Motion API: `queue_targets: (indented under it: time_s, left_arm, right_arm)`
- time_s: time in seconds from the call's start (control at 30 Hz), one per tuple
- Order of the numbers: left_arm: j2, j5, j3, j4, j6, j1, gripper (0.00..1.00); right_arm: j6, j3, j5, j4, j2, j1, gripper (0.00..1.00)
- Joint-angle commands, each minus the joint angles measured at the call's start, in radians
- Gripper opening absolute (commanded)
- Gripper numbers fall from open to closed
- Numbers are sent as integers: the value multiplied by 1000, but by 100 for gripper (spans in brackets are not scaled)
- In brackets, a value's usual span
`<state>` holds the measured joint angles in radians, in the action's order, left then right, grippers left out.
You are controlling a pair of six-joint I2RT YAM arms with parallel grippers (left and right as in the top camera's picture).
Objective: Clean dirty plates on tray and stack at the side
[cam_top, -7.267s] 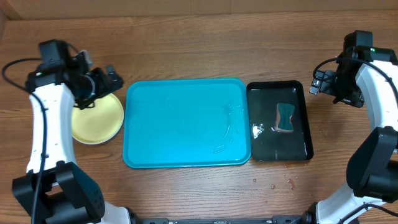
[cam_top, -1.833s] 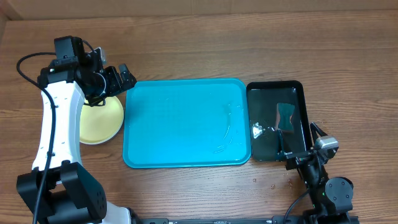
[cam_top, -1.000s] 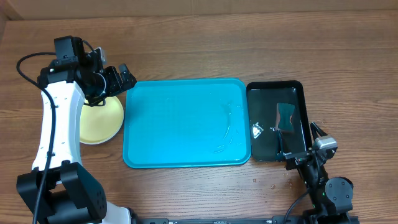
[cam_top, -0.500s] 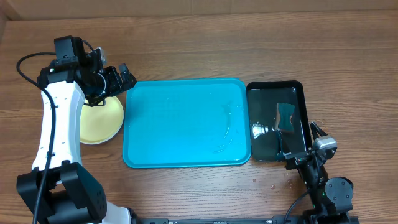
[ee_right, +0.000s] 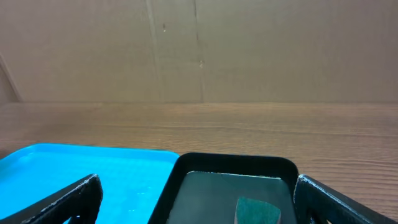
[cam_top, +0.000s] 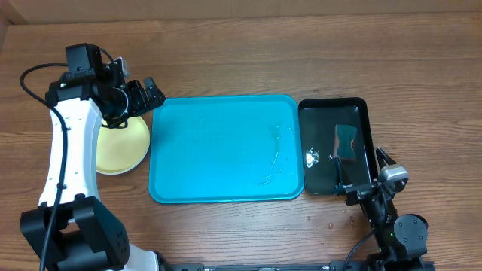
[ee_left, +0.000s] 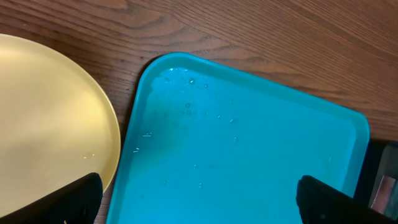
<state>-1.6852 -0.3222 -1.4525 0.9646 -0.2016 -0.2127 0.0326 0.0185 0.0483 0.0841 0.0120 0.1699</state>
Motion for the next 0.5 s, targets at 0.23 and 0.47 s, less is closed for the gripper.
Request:
queue_targets:
  time_s: [0.23, 0.47]
  left_arm:
    - [364, 52, -6, 0, 23, 153, 100]
    - [658, 52, -6, 1, 22, 222, 100]
  right_arm:
    - [-3, -11, 6, -3, -9, -5, 100]
    - [-3, -11, 6, -3, -9, -5, 100]
